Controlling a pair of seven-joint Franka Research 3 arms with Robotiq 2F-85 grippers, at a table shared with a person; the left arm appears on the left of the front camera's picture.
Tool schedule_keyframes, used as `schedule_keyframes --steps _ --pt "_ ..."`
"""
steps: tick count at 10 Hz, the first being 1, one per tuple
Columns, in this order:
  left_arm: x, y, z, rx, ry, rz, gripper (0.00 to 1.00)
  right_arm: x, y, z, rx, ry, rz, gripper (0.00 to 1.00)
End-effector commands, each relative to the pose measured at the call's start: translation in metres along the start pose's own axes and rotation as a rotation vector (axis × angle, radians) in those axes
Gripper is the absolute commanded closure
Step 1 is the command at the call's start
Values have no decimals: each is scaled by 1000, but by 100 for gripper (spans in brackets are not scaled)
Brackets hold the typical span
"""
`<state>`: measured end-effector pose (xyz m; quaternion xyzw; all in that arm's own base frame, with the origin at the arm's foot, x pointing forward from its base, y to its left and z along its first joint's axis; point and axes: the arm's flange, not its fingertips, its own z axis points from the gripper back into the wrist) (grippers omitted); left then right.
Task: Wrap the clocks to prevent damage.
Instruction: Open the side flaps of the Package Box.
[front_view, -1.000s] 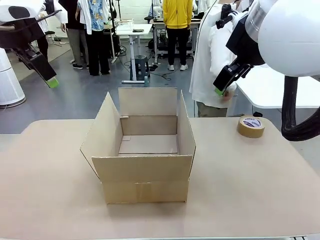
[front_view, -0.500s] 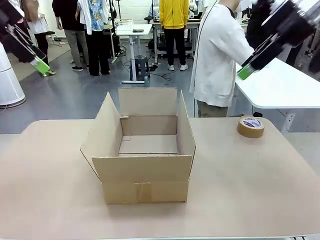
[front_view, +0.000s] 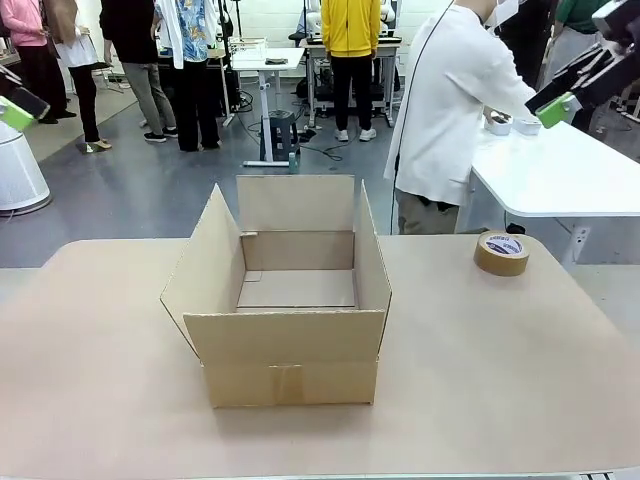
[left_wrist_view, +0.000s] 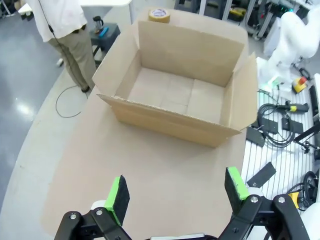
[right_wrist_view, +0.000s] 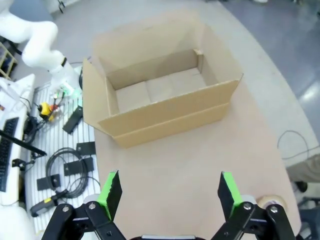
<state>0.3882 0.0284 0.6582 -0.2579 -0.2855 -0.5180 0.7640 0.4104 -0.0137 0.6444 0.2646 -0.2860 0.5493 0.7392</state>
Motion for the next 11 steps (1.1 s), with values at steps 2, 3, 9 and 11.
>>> schedule_keyframes --steps 2,3,9,11 --pt "-18 1 11 -49 -62 16 0 -38 0 -10 36 -88 157 0" --pt "-20 1 14 -48 -57 14 0 -50 1 -10 56 -129 185 0" --pt "-34 0 13 -34 -46 -59 100 -68 0 -5 100 -159 182 100" --pt "-35 4 16 -20 -31 -61 100 -65 -1 -6 93 -146 162 99"
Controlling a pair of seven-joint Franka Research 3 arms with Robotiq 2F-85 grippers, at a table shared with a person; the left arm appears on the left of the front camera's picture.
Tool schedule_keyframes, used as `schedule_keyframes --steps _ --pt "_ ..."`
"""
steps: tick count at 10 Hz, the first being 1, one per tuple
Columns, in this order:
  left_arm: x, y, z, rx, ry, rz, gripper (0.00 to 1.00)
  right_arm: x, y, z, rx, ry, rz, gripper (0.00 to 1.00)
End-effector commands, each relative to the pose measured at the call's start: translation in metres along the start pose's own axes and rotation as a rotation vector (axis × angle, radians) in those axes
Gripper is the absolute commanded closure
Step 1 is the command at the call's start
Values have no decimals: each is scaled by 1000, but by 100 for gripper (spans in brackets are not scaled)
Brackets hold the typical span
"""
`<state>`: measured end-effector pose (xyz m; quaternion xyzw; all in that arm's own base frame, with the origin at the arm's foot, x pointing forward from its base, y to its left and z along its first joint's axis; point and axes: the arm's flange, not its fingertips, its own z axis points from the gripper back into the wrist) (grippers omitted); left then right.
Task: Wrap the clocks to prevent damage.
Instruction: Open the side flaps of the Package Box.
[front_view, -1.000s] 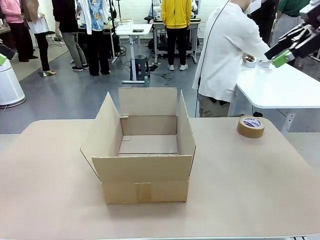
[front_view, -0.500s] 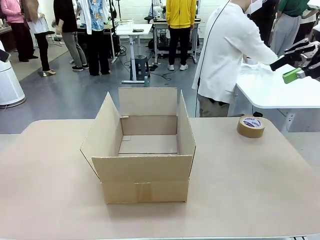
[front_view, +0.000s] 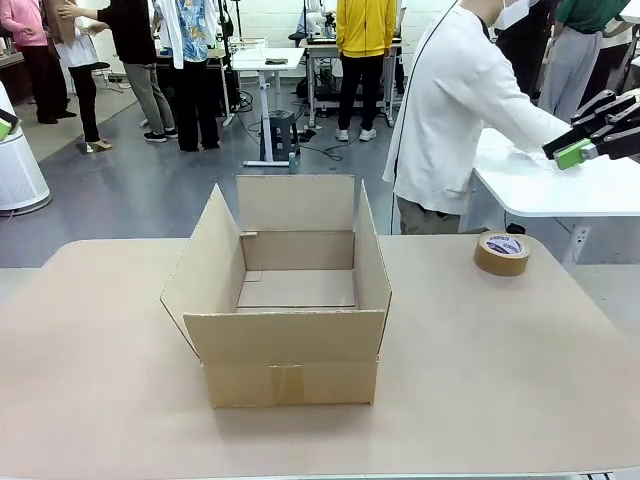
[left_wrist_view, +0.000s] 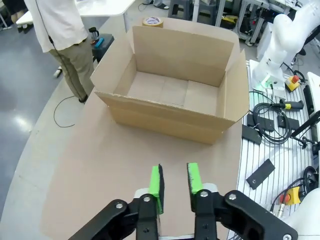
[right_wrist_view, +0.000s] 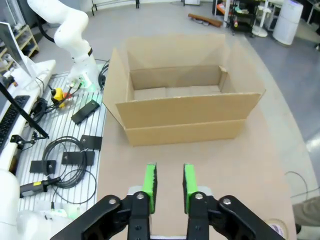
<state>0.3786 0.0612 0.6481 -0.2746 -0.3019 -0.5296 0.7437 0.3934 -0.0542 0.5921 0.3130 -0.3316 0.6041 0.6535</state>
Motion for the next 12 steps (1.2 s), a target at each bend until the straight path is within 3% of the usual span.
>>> schedule_keyframes --steps 1,6,8,9,12 --pt "-6 1 -3 8 22 -20 100 4 -3 -1 -5 4 -13 100" --pt "-10 4 -6 18 51 -11 100 7 -6 -5 -23 34 -50 100" --pt "-10 1 -7 128 107 -23 100 10 -8 -12 -84 77 -89 100" --pt "-5 5 -5 10 40 9 100 5 -3 -3 -13 24 -29 100" --pt "-5 5 -5 10 40 9 100 5 -3 -3 -13 24 -29 100"
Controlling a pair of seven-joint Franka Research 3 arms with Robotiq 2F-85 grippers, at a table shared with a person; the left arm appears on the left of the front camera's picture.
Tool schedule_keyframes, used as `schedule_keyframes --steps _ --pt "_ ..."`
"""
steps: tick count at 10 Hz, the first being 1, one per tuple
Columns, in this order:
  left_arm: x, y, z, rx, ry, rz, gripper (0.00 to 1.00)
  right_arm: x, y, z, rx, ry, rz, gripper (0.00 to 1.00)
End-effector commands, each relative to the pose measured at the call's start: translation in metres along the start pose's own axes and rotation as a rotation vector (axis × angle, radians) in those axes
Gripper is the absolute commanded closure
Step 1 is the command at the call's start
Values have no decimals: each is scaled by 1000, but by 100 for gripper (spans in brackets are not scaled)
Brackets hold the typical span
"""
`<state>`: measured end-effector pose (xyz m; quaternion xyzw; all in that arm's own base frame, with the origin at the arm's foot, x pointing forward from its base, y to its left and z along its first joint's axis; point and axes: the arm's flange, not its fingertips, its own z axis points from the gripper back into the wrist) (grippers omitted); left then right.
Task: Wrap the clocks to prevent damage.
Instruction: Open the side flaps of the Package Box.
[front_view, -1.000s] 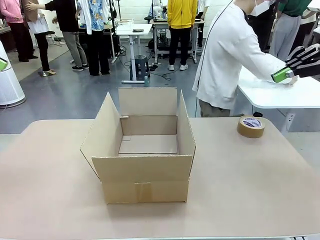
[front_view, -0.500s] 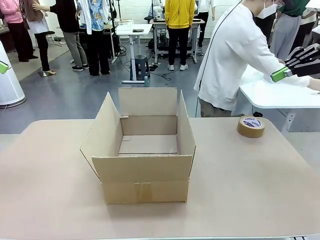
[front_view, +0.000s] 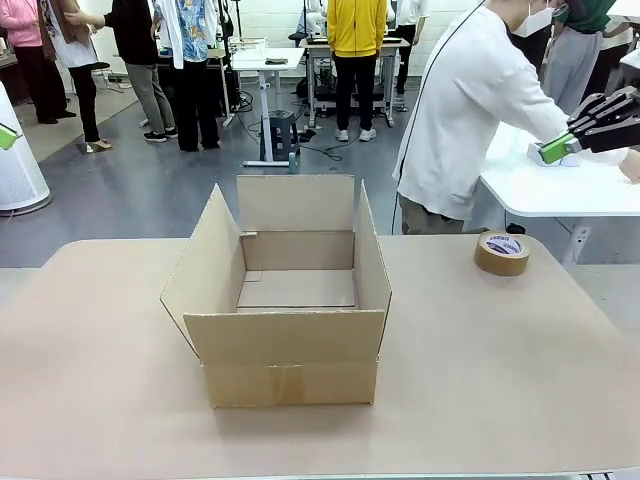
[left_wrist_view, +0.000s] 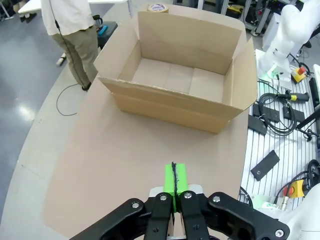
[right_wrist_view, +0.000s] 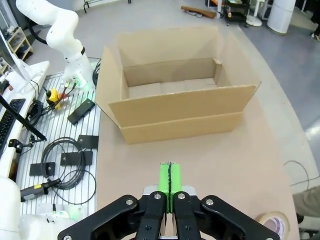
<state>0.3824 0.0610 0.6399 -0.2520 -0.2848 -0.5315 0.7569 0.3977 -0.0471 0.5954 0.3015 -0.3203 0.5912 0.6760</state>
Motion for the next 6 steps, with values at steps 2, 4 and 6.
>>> schedule_keyframes --steps 2,4,6 --pt "0 0 1 -12 -18 2 100 0 0 0 0 0 0 99" --pt "21 -7 -1 -11 14 19 100 53 4 -19 -137 64 -184 99" --pt "87 -31 -13 -30 140 55 100 120 16 -59 -206 214 -371 99"
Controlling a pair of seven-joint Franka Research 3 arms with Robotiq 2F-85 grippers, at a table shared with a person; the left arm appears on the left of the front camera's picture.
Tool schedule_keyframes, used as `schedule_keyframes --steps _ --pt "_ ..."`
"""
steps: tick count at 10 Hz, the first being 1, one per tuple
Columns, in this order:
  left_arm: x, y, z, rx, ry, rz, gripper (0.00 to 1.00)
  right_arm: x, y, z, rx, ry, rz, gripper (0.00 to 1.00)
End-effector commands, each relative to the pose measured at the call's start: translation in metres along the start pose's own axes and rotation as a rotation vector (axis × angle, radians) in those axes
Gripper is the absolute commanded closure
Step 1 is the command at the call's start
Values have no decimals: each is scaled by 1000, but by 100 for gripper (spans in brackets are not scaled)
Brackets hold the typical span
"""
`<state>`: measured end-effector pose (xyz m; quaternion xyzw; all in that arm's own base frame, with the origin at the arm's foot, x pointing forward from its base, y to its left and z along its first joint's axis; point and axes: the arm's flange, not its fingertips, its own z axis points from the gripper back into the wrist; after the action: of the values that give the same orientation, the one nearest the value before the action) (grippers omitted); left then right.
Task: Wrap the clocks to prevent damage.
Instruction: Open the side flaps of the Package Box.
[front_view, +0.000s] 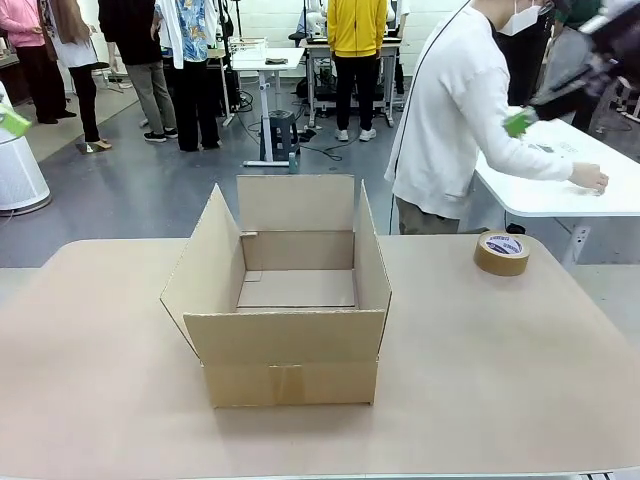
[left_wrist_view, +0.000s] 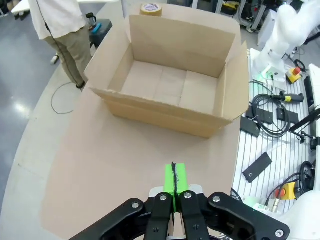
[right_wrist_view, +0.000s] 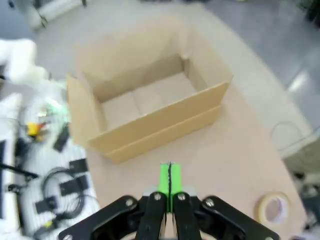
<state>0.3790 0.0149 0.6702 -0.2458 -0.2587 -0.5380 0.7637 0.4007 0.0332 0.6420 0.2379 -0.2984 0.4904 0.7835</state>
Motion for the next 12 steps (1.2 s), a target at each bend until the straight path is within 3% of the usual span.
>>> schedule_keyframes --steps 1,4,6,8,9,10,12 --pt "64 -18 -13 -14 122 145 100 58 32 -34 -52 176 -183 99" --pt "144 -38 -88 180 436 504 100 115 62 -109 -89 435 -340 99" --pt "166 -35 -127 236 600 629 100 133 62 -126 -108 498 -427 99" --pt "170 -35 -148 248 643 670 100 144 68 -137 -132 510 -447 99" --pt "162 -38 -143 214 693 583 100 139 71 -137 -172 483 -369 99" --pt "156 -38 -160 296 625 646 100 131 67 -145 -118 498 -435 99" --pt "156 -38 -160 296 625 646 100 131 67 -145 -118 498 -435 99"
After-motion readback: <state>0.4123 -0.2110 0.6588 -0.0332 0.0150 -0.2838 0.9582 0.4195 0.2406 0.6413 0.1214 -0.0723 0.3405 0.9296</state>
